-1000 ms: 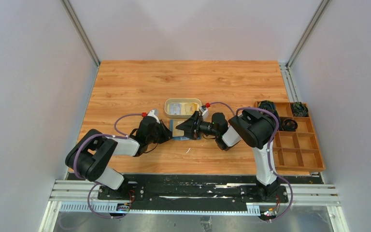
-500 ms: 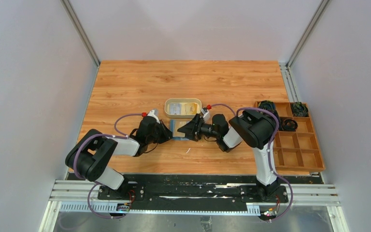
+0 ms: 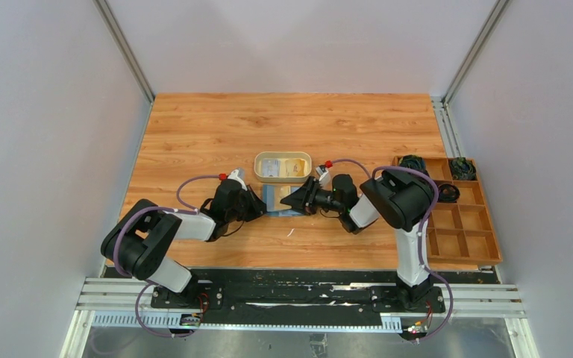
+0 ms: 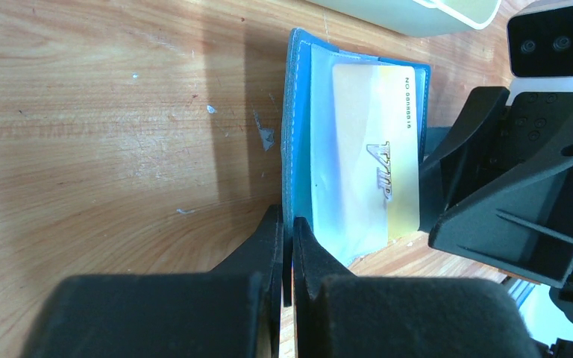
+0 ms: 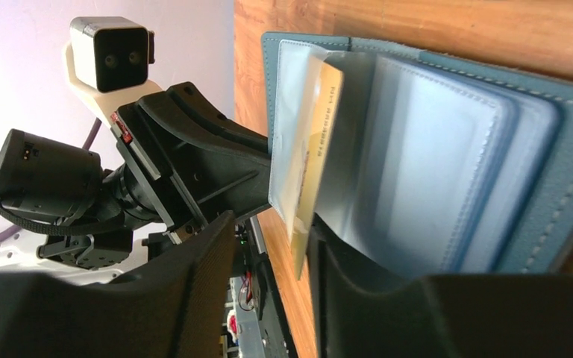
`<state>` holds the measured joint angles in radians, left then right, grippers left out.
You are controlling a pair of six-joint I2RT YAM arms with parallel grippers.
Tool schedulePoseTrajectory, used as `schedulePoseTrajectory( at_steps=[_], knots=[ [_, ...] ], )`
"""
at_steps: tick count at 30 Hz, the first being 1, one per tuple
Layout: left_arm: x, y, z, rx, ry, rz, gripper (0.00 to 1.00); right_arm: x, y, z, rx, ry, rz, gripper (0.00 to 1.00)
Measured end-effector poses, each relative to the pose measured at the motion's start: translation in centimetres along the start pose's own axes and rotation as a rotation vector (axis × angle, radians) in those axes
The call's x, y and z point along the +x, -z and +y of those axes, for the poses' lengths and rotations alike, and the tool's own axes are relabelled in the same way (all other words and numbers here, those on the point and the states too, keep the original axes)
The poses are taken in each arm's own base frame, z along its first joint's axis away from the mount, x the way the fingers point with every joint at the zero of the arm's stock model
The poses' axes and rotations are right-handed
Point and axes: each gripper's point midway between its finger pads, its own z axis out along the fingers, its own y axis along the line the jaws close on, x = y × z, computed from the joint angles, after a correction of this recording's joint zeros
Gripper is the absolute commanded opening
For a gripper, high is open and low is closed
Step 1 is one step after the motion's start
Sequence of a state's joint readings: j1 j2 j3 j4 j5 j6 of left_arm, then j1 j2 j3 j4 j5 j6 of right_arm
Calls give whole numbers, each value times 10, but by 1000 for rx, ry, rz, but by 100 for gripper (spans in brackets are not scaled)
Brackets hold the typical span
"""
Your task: Take the credit cards out of the card holder
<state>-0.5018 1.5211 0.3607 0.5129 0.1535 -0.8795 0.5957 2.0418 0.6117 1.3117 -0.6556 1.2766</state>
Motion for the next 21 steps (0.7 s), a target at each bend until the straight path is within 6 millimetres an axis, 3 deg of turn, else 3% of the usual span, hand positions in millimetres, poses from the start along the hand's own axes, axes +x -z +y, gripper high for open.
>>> schedulePoseTrajectory(
  at_steps=[6,10,14,21],
  knots=[
    [0,0,0,0,0,0,0,-2,5,-7,18,1,-9,33],
    [0,0,0,0,0,0,0,-1,11,-16,45,-1,-12,11],
    [0,0,0,0,0,0,0,-3,16,-22,68,-1,-18,0],
    [0,0,0,0,0,0,0,-7,33,-23,102,24,-33,0]
  ],
)
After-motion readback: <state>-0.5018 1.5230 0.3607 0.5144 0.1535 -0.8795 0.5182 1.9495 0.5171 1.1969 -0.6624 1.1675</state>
